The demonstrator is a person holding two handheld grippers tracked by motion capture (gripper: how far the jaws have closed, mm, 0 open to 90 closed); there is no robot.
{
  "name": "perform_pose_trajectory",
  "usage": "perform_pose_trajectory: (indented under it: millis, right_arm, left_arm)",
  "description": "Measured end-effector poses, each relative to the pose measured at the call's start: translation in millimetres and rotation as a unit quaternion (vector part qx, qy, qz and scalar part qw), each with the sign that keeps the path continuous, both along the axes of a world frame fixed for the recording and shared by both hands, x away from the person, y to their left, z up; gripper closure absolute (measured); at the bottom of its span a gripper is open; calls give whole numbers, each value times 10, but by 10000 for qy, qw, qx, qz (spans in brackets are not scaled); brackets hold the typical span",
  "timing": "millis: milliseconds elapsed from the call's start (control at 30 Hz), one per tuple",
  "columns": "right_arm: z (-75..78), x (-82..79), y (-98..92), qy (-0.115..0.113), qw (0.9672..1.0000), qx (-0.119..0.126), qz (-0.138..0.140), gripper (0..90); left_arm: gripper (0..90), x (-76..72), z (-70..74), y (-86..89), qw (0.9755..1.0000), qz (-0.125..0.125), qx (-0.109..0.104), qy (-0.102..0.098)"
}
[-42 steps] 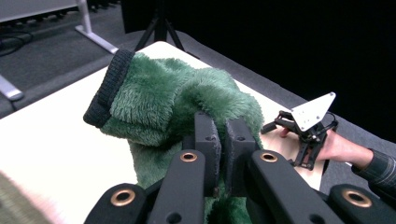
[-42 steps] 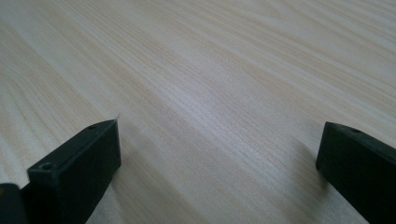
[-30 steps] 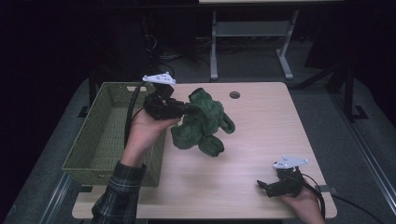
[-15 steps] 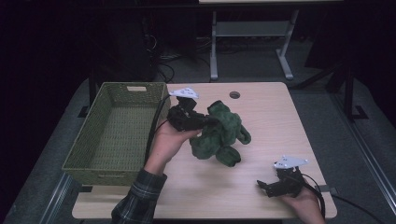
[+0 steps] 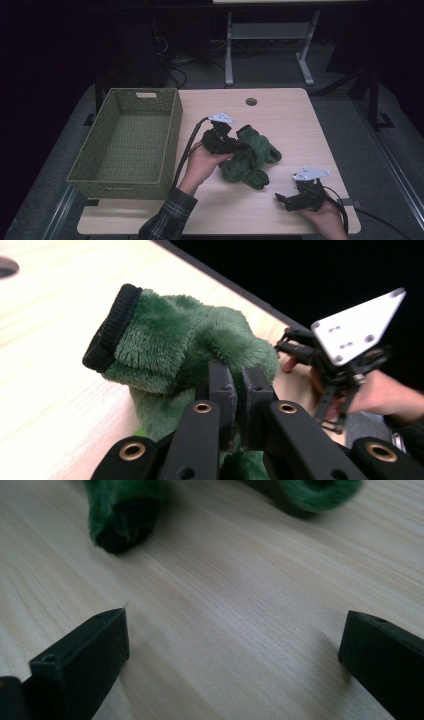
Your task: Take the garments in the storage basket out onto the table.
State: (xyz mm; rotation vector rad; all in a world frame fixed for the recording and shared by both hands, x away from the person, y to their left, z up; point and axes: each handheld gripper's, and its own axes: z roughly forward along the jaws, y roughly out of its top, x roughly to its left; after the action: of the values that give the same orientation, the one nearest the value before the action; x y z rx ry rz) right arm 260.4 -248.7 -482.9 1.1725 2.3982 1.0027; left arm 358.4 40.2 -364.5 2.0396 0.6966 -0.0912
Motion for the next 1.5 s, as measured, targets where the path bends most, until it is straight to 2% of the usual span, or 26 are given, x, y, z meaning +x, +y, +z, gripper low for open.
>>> perform_pose_trajectory:
  millis: [133, 167, 300, 367, 500, 533, 567, 667, 733, 833, 900, 1000, 1033, 1133, 1167, 1233, 1333, 1433, 1500]
  right_arm:
    - [0, 0, -1, -3, 10000, -6, 3, 0]
    - [0, 0, -1, 0, 10000, -6, 1, 0]
    - [1, -1, 1, 12, 10000, -1, -6, 0]
    - [0, -1, 0, 3, 10000, 0, -2, 0]
    - [0, -1, 0, 6, 10000, 1, -2, 0]
    - [0, -1, 0, 3, 10000, 1, -2, 0]
    - [0, -1, 0, 3, 10000, 0, -2, 0]
    - [0, -1, 0, 3, 10000, 0, -1, 0]
    - [0, -1, 0, 4, 10000, 0, 0, 0]
    - [0, -1, 0, 4, 10000, 1, -1, 0]
    - [0, 0, 0, 2, 10000, 0, 1, 0]
    - [0, -1, 1, 5, 10000, 4, -2, 0]
    - [0, 0, -1, 1, 10000, -5, 2, 0]
    - [0, 0, 0, 3, 10000, -2, 0, 0]
    - [1, 0, 0, 6, 10000, 1, -3, 0]
    - [0, 1, -1, -2, 10000, -10, 8, 0]
    - [0, 1, -1, -3, 10000, -7, 13, 0]
    - [9, 0, 4, 20, 10000, -47, 66, 0]
    - [16, 1, 14, 46, 9999, -85, 71, 0]
  left_arm:
    - [865, 33, -174, -93, 9998, -6, 171, 42]
    - [865, 46, -251, -142, 9996, 0, 272, 41]
    - [865, 79, -360, -199, 9991, 4, 415, -14]
    - [864, 111, -463, -240, 9990, 23, 447, 28]
    - [863, 158, -559, -283, 9986, 40, 524, 58]
    - [863, 171, -589, -297, 9983, 51, 578, 68]
    - [863, 201, -647, -313, 9974, 26, 718, 61]
    - [863, 220, -700, -325, 9965, 49, 834, 51]
    - [861, 248, -784, -327, 9957, 0, 922, 84]
    - [855, 247, -803, -328, 9957, -21, 925, 98]
    - [833, 238, -780, -319, 9957, -19, 922, 40]
    - [700, 189, -649, -272, 9962, -43, 870, -67]
    - [670, 189, -649, -272, 9962, -43, 870, -67]
    - [642, 131, -548, -227, 9969, -61, 779, -131]
    - [637, 90, -494, -200, 9968, -93, 761, -207]
    - [636, 68, -465, -185, 9967, -121, 762, -244]
    - [625, -16, -389, -155, 9974, -162, 655, -258]
    - [596, -112, -347, -158, 9968, -275, 699, -261]
    - [588, -172, -344, -162, 9957, -354, 790, -333]
